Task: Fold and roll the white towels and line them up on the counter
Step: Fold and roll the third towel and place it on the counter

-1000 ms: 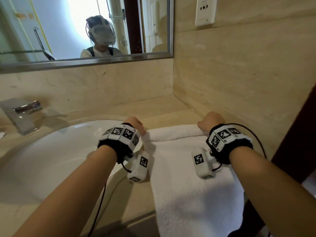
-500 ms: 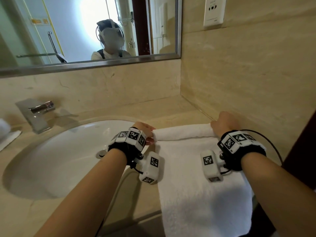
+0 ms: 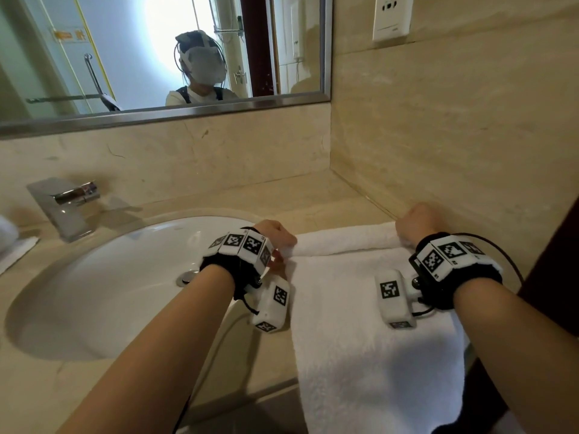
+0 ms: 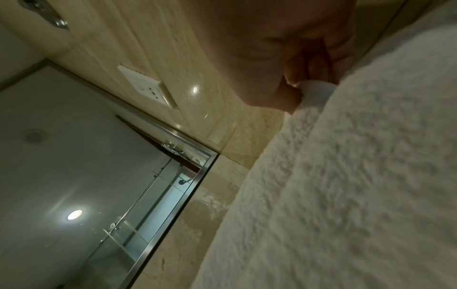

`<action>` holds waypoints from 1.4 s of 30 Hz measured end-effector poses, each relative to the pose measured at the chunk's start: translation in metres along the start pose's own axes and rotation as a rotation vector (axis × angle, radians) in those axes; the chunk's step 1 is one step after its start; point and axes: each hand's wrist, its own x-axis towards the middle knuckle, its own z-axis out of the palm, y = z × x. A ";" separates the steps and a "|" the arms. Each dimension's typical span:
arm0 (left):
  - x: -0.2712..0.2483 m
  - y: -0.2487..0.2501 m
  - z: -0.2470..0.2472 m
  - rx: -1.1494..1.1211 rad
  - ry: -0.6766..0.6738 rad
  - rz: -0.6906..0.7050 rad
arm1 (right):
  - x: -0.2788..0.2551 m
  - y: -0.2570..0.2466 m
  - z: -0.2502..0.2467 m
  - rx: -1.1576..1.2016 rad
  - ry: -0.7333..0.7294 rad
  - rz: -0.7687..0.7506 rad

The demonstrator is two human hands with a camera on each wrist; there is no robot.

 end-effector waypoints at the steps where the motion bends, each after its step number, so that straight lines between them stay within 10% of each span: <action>1: 0.001 0.002 0.001 0.052 -0.013 0.027 | 0.000 0.001 0.000 0.005 -0.005 0.005; 15: -0.004 0.011 0.003 0.573 -0.017 0.154 | -0.014 -0.005 -0.025 -0.540 -0.310 -0.725; 29: -0.044 0.030 0.016 1.413 -0.009 0.512 | -0.029 -0.011 -0.032 -0.880 -0.373 -0.903; 42: -0.022 0.023 0.003 0.971 -0.201 0.498 | -0.034 0.012 -0.067 -0.404 -0.497 -0.686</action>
